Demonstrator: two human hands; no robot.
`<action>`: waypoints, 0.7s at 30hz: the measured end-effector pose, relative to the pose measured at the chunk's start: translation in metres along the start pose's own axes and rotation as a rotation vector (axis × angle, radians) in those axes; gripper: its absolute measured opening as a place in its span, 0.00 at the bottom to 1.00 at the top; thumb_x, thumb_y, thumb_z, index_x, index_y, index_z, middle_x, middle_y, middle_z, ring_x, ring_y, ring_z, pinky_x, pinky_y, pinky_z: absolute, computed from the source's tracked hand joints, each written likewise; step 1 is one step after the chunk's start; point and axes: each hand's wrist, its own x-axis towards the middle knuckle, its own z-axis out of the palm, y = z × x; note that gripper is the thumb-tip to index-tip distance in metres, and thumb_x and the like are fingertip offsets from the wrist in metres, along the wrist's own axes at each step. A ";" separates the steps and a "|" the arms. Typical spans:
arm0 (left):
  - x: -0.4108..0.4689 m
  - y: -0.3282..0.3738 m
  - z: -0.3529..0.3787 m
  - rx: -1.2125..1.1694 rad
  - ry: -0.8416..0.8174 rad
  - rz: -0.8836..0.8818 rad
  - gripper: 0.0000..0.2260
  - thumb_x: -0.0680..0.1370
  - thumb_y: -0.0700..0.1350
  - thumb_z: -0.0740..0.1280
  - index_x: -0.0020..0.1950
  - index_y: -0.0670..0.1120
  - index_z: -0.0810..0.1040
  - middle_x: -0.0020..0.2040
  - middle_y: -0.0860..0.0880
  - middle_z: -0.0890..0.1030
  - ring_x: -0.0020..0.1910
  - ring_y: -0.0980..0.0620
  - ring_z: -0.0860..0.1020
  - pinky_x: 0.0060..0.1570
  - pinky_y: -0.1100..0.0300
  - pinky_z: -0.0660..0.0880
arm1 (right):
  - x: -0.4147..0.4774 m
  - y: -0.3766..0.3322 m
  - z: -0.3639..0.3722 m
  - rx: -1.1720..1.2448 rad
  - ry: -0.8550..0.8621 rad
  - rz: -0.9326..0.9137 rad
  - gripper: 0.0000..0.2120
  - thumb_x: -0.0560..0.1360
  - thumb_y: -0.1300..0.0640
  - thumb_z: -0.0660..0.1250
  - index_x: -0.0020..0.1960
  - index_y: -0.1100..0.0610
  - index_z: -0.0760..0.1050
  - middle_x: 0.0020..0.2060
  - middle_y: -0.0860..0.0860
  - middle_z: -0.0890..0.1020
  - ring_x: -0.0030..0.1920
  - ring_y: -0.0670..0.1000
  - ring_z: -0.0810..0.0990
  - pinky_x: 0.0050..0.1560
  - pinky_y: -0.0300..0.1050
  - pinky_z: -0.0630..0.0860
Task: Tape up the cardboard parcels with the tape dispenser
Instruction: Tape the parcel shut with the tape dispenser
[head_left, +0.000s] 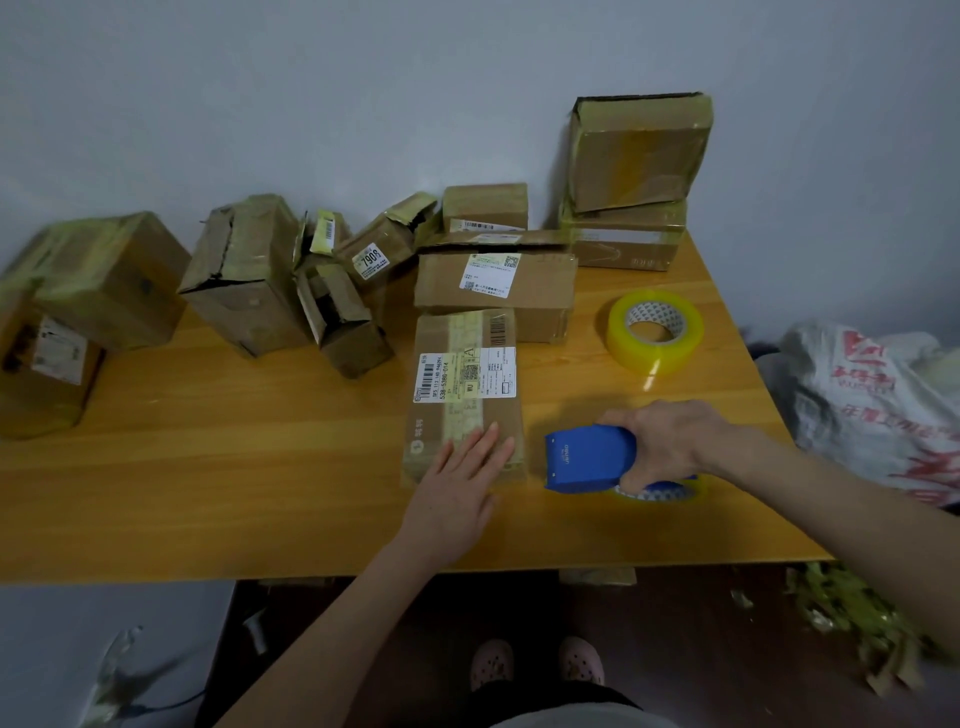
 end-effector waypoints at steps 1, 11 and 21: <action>0.000 0.000 0.000 -0.001 -0.001 -0.001 0.29 0.83 0.52 0.52 0.74 0.56 0.34 0.75 0.55 0.34 0.74 0.56 0.32 0.72 0.56 0.33 | 0.003 -0.005 -0.002 -0.017 -0.014 0.007 0.33 0.64 0.37 0.68 0.66 0.39 0.63 0.44 0.43 0.76 0.45 0.50 0.74 0.38 0.44 0.71; 0.000 -0.002 0.003 -0.039 0.016 0.012 0.29 0.82 0.51 0.54 0.74 0.56 0.36 0.76 0.55 0.36 0.73 0.57 0.32 0.72 0.56 0.33 | 0.024 -0.037 -0.026 -0.050 -0.101 0.035 0.28 0.61 0.38 0.69 0.60 0.42 0.70 0.42 0.43 0.77 0.43 0.50 0.77 0.37 0.42 0.70; -0.001 0.000 -0.001 -0.111 0.005 -0.006 0.26 0.83 0.54 0.50 0.77 0.53 0.41 0.76 0.56 0.37 0.74 0.58 0.33 0.73 0.57 0.33 | 0.020 0.021 -0.013 0.924 0.113 0.188 0.25 0.68 0.52 0.75 0.63 0.52 0.73 0.53 0.49 0.79 0.50 0.51 0.79 0.44 0.45 0.74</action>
